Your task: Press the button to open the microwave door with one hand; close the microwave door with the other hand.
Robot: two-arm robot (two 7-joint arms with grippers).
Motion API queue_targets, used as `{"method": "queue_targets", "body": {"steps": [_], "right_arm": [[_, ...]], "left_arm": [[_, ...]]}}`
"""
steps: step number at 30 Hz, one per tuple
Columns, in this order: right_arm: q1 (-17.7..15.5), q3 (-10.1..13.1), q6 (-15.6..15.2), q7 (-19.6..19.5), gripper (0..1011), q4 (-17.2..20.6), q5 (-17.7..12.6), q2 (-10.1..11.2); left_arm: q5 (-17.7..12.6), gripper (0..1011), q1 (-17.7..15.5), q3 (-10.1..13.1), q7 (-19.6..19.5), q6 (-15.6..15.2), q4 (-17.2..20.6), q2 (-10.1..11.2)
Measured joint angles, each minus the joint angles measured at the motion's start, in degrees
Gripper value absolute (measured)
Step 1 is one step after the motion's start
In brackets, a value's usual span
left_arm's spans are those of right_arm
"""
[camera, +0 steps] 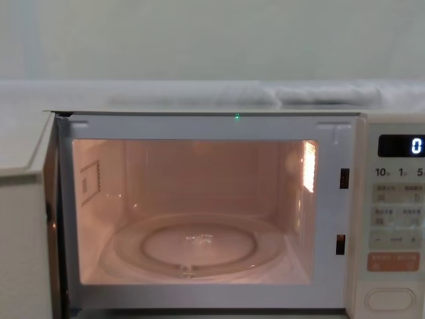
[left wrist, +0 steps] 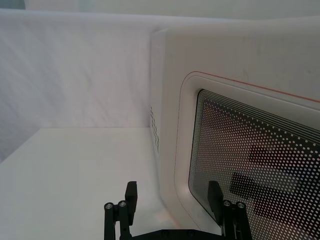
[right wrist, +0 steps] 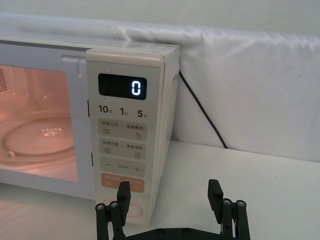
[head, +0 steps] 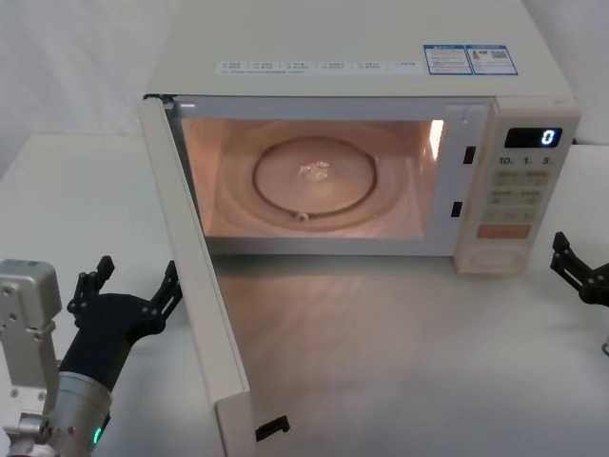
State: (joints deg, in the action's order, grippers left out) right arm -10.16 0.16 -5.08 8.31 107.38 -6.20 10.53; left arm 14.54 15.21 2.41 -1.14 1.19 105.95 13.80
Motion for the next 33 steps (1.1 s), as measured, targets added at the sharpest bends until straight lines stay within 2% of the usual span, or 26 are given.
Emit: {"method": "queue_targets", "body": {"steps": [5, 8, 9, 10, 12, 13, 21, 25, 29, 31, 33], "right_arm": [[0.0, 0.0, 0.0, 0.0, 1002, 0.0, 0.0, 0.0], [0.0, 0.0, 0.0, 0.0, 1002, 0.0, 0.0, 0.0], [0.0, 0.0, 0.0, 0.0, 1002, 0.0, 0.0, 0.0], [0.0, 0.0, 0.0, 0.0, 1002, 0.0, 0.0, 0.0], [0.0, 0.0, 0.0, 0.0, 1002, 0.0, 0.0, 0.0], [0.0, 0.0, 0.0, 0.0, 1002, 0.0, 0.0, 0.0], [0.0, 0.0, 0.0, 0.0, 1002, 0.0, 0.0, 0.0], [0.0, 0.0, 0.0, 0.0, 1002, 0.0, 0.0, 0.0], [0.0, 0.0, 0.0, 0.0, 1002, 0.0, 0.0, 0.0], [0.0, 0.0, 0.0, 0.0, 1002, 0.0, 0.0, 0.0], [0.0, 0.0, 0.0, 0.0, 1002, 0.0, 0.0, 0.0]], "left_arm": [[0.0, 838, 0.0, 0.0, 0.0, 0.0, 0.0, 0.0], [0.0, 722, 0.0, 0.0, 0.0, 0.0, 0.0, 0.0], [0.0, 722, 0.0, 0.0, 0.0, 0.0, 0.0, 0.0], [0.0, 660, 0.0, 0.0, 0.0, 0.0, 0.0, 0.0], [0.0, 621, 0.0, 0.0, 0.0, 0.0, 0.0, 0.0], [0.0, 561, 0.0, 0.0, 0.0, 0.0, 0.0, 0.0], [0.0, 305, 0.0, 0.0, 0.0, 0.0, 0.0, 0.0], [0.0, 210, 0.0, 0.0, 0.0, 0.0, 0.0, 0.0], [0.0, 52, 0.0, 0.0, 0.0, 0.0, 0.0, 0.0], [0.0, 0, 0.0, 0.0, 0.0, 0.0, 0.0, 0.0], [0.0, 0, 0.0, 0.0, 0.0, 0.0, 0.0, 0.0]]}}
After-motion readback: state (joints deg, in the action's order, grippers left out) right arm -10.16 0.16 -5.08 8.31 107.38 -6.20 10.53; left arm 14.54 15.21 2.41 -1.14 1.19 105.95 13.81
